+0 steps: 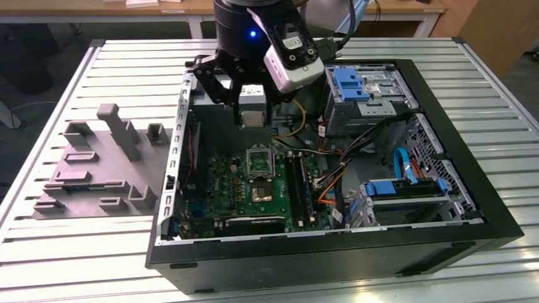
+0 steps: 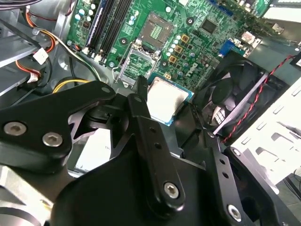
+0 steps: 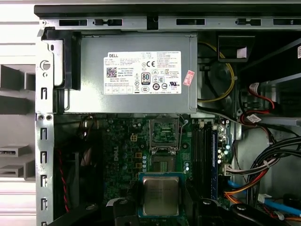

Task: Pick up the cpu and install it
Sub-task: 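Place the cpu into insertion slot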

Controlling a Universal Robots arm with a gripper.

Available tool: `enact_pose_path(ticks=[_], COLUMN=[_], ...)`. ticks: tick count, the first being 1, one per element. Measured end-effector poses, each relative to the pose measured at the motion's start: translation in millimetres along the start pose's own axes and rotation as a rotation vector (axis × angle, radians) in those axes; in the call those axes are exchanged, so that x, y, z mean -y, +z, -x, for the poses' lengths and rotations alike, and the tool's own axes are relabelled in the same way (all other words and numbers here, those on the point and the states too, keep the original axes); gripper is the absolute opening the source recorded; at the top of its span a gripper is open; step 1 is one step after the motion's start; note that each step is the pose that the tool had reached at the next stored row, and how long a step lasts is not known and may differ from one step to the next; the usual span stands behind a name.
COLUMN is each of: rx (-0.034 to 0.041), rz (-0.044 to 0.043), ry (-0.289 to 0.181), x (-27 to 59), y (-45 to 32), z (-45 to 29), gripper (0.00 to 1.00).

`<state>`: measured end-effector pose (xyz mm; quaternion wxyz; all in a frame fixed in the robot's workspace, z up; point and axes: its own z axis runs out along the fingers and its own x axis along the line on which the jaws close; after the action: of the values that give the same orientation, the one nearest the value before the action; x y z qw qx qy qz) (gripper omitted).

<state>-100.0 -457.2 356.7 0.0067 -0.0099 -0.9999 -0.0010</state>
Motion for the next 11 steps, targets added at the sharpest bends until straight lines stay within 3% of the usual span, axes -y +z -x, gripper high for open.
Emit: enact_pose_path(ticks=[11], rx=[0.0002], rz=[-0.0035], ry=[0.0], x=[0.0], y=[0.1], z=[-0.1], gripper=[0.47])
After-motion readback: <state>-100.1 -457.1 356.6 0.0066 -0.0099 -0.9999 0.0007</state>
